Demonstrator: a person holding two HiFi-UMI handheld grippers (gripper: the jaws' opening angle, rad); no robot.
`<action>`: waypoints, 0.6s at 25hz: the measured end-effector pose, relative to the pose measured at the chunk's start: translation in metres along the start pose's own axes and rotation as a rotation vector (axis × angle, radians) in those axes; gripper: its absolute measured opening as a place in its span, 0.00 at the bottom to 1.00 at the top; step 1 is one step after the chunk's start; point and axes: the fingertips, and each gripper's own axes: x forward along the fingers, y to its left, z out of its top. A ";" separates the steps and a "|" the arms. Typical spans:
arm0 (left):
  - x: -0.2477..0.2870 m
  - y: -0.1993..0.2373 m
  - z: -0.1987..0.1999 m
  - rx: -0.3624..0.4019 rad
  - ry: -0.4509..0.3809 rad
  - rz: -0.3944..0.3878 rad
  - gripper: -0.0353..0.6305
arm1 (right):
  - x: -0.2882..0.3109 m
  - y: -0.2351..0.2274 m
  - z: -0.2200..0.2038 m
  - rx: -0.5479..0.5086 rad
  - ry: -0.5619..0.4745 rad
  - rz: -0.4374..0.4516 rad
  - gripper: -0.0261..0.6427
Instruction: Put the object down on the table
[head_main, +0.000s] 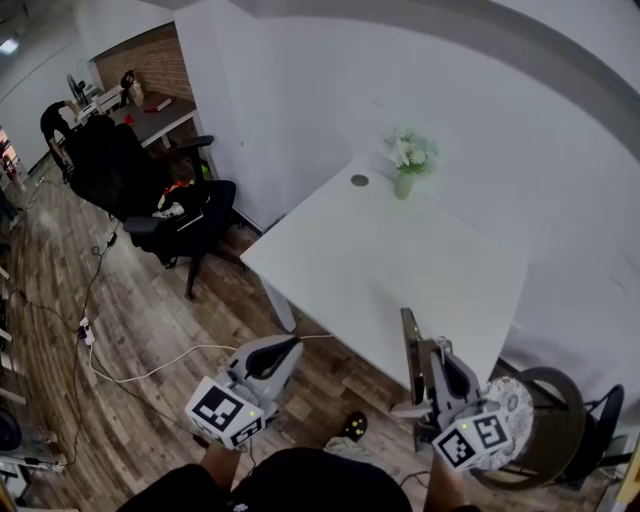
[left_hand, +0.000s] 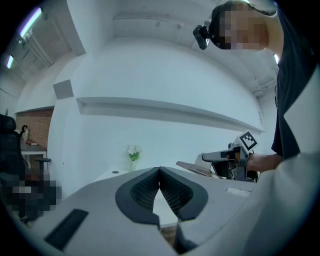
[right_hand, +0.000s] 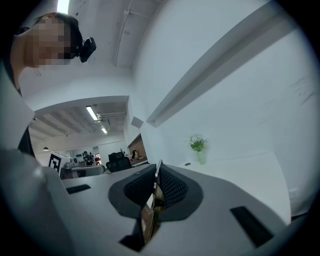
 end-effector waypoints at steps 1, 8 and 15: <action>0.006 0.001 0.001 0.001 0.001 0.008 0.05 | 0.005 -0.005 0.002 0.001 0.001 0.009 0.07; 0.050 0.010 0.007 -0.001 -0.004 0.050 0.05 | 0.038 -0.044 0.017 -0.002 0.013 0.052 0.07; 0.087 0.015 0.002 -0.018 -0.002 0.079 0.05 | 0.062 -0.076 0.013 -0.004 0.062 0.081 0.07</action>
